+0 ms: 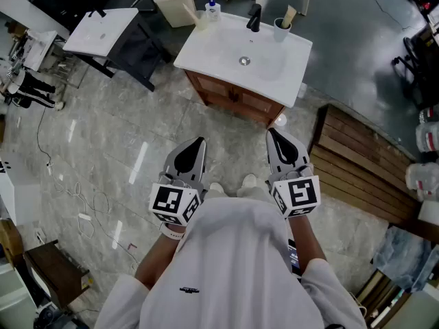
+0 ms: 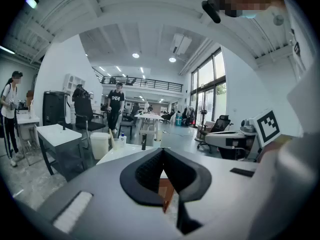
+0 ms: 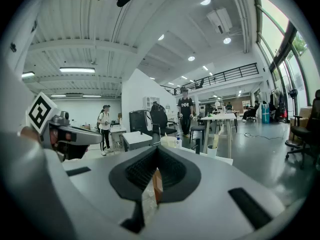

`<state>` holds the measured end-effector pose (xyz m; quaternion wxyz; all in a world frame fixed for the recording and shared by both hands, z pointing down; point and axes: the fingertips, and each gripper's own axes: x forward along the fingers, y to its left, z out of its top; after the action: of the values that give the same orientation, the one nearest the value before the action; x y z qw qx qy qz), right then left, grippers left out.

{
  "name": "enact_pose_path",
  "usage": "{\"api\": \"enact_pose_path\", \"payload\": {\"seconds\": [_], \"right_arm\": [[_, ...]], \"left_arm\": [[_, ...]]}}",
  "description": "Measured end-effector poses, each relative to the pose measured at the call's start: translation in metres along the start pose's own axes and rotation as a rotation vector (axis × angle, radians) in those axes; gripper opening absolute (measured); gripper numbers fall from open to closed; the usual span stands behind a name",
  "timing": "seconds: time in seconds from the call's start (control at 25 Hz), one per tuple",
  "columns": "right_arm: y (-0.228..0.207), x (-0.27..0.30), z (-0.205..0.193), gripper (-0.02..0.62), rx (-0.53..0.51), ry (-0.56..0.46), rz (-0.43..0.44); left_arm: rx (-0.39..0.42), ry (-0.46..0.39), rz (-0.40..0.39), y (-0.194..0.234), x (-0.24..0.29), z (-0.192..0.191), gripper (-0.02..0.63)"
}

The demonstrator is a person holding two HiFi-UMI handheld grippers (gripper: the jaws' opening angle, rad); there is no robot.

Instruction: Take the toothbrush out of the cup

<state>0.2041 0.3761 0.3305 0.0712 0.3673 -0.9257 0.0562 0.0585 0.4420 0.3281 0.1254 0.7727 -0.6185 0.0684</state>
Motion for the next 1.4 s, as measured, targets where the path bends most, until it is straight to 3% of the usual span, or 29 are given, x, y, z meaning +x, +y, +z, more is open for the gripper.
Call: {"api": "enact_pose_path", "payload": {"seconds": [0.2, 0.48, 0.72, 0.88, 1.08, 1.24, 1.4], "right_arm": [[-0.025, -0.003, -0.006, 0.006, -0.003, -0.005, 0.001], [-0.045, 0.004, -0.017, 0.006, 0.043, -0.031, 0.081], [-0.053, 0.036, -0.014, 0.006, 0.030, -0.026, 0.108], [-0.065, 0.082, -0.014, 0.006, 0.035, -0.012, 0.101], [-0.090, 0.166, -0.003, 0.006, 0.163, 0.001, 0.046], [-0.106, 0.240, 0.035, 0.006, 0.102, -0.017, -0.010], [-0.127, 0.307, 0.053, 0.006, 0.105, -0.004, -0.091]], "left_arm": [[0.011, -0.007, -0.001, -0.014, 0.019, -0.002, 0.005], [0.003, -0.002, 0.008, -0.026, 0.043, -0.009, 0.005], [-0.015, 0.007, 0.018, -0.008, 0.067, -0.007, 0.005], [-0.035, 0.013, 0.009, 0.025, 0.100, -0.007, 0.006], [-0.053, 0.009, -0.015, 0.093, 0.158, 0.013, 0.005], [-0.047, -0.003, -0.048, 0.158, 0.208, 0.048, 0.005], [-0.056, -0.003, -0.086, 0.220, 0.256, 0.078, 0.005]]}}
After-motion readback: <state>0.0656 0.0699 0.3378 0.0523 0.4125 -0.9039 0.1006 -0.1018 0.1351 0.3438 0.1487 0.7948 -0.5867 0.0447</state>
